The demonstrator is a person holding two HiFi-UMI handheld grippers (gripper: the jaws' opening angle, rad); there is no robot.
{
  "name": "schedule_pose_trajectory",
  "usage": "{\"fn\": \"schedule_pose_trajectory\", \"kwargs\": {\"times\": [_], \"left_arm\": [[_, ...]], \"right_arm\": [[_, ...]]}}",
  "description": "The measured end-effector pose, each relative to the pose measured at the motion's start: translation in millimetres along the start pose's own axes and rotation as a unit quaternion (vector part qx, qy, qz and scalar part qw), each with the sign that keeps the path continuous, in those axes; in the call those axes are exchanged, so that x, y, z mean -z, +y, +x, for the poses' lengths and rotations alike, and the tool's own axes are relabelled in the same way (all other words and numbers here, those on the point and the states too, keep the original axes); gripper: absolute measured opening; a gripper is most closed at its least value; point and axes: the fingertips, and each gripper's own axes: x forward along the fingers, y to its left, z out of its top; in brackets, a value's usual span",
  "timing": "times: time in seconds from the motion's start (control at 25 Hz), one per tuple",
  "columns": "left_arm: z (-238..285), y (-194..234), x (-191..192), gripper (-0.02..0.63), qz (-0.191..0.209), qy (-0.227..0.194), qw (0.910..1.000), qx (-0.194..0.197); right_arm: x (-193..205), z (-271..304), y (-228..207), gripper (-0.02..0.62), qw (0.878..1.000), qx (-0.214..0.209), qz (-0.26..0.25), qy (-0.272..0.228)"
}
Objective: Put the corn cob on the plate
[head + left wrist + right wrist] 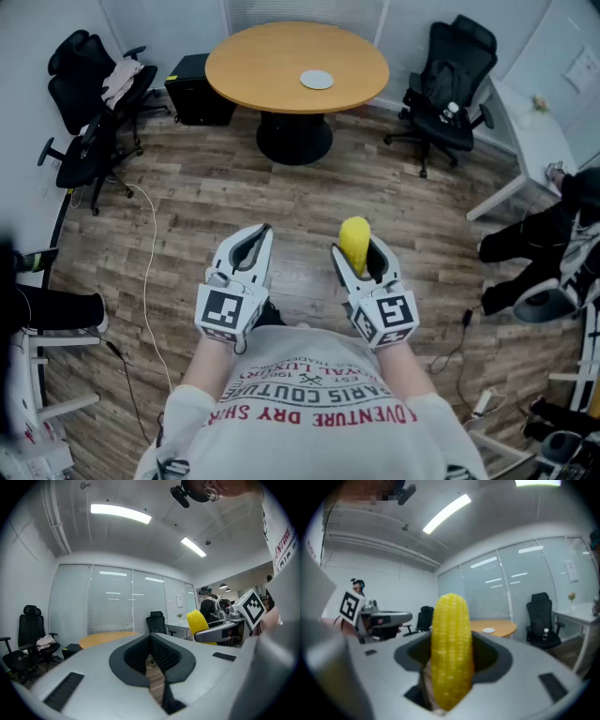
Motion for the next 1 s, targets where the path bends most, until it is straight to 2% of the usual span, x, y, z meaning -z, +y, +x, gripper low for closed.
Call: {"fn": "schedule_pose_trajectory", "kwargs": {"times": [0.32, 0.6, 1.0], "left_arm": [[4.8, -0.8, 3.9, 0.034, -0.006, 0.004, 1.0000, 0.004], [12.0, 1.0, 4.5, 0.034, -0.007, 0.010, 0.9999, 0.009], [36.6, 34.6, 8.1, 0.034, -0.024, 0.009, 0.9994, 0.022]], "right_arm": [[4.1, 1.0, -4.3, 0.270, 1.000, 0.005, 0.008, 0.003], [3.8, 5.1, -12.6, 0.270, 0.999, 0.016, 0.042, -0.001], [1.2, 39.2, -16.3, 0.270, 0.998, 0.031, 0.044, 0.013]]}}
